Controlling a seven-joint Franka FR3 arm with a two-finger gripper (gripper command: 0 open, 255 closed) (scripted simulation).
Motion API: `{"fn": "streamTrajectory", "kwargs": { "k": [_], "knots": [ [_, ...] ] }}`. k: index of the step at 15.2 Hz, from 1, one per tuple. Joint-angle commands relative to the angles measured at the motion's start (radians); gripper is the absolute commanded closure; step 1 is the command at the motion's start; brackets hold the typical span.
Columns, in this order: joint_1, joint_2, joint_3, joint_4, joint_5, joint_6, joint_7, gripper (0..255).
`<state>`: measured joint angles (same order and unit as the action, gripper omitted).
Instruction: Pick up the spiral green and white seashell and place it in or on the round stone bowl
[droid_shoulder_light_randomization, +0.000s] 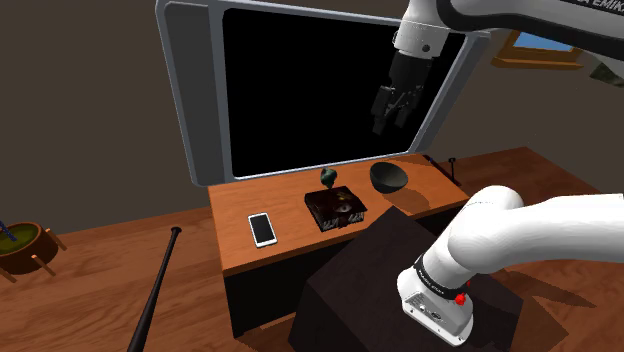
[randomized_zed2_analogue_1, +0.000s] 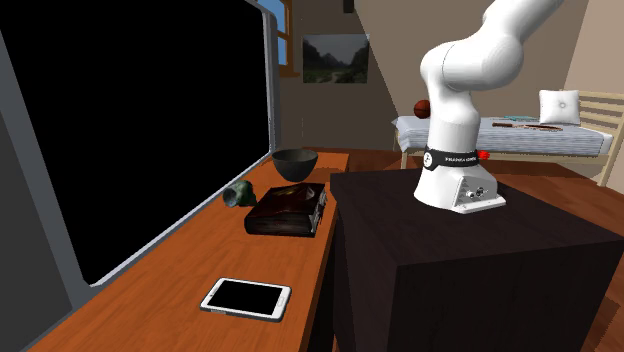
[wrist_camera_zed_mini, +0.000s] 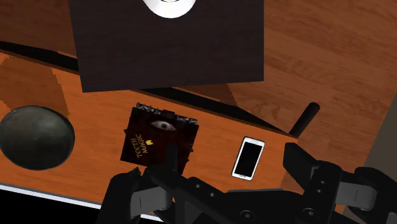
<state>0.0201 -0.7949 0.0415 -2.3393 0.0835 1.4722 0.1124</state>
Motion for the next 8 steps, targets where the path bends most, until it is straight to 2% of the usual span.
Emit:
{"fn": "streamTrajectory", "kwargs": {
  "k": [1,8],
  "knots": [
    [0.0,0.0,0.0,0.0,0.0,0.0,0.0,0],
    [-0.042,0.137,-0.044,-0.093,-0.024,0.227,-0.024,0]
  ]
}}
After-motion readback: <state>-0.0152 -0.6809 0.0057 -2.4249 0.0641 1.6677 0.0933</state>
